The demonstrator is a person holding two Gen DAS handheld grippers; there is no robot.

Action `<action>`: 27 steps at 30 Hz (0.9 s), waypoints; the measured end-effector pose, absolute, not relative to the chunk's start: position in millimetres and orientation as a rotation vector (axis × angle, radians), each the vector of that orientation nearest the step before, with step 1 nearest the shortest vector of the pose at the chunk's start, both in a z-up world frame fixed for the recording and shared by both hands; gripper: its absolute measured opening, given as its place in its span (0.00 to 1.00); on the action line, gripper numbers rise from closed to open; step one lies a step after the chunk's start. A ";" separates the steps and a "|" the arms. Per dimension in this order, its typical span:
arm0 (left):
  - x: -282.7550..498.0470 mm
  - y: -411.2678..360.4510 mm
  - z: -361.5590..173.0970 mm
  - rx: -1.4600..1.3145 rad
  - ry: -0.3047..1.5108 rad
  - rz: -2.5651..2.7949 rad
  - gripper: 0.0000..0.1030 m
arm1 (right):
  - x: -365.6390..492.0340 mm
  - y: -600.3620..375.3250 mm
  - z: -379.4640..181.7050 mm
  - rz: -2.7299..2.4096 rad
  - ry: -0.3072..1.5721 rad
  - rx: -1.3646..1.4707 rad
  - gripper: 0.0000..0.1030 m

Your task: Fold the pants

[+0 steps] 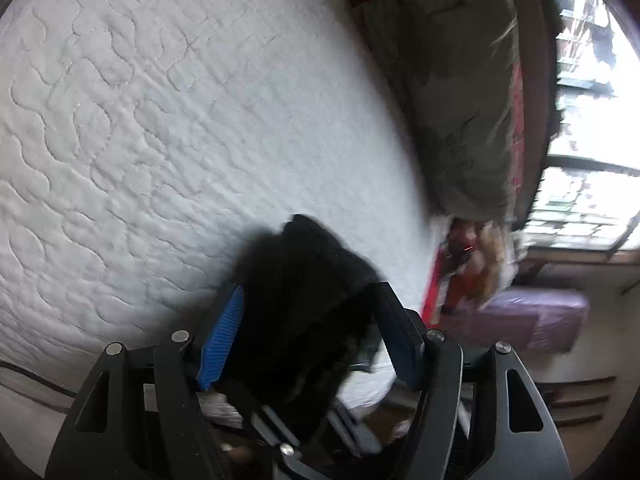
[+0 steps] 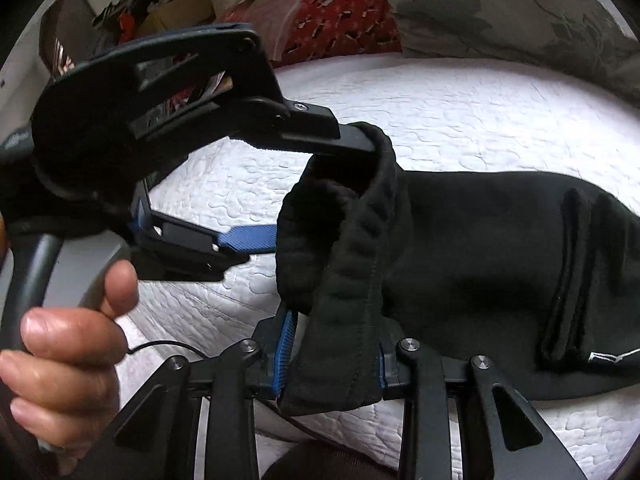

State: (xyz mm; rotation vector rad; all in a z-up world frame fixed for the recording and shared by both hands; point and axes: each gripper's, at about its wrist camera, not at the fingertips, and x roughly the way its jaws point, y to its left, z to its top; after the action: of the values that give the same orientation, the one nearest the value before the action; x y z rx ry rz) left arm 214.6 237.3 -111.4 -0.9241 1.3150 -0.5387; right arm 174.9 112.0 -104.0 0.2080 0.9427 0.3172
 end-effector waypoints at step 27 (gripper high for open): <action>191.5 213.9 -81.6 -0.928 1.286 -0.411 0.05 | 168.8 76.1 -87.6 0.369 0.917 0.369 0.32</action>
State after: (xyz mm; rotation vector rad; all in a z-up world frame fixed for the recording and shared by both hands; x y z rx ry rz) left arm 191.5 213.9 -81.6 -0.9282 1.2858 -0.4108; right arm 168.8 76.1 -87.6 0.3694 0.9172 0.3692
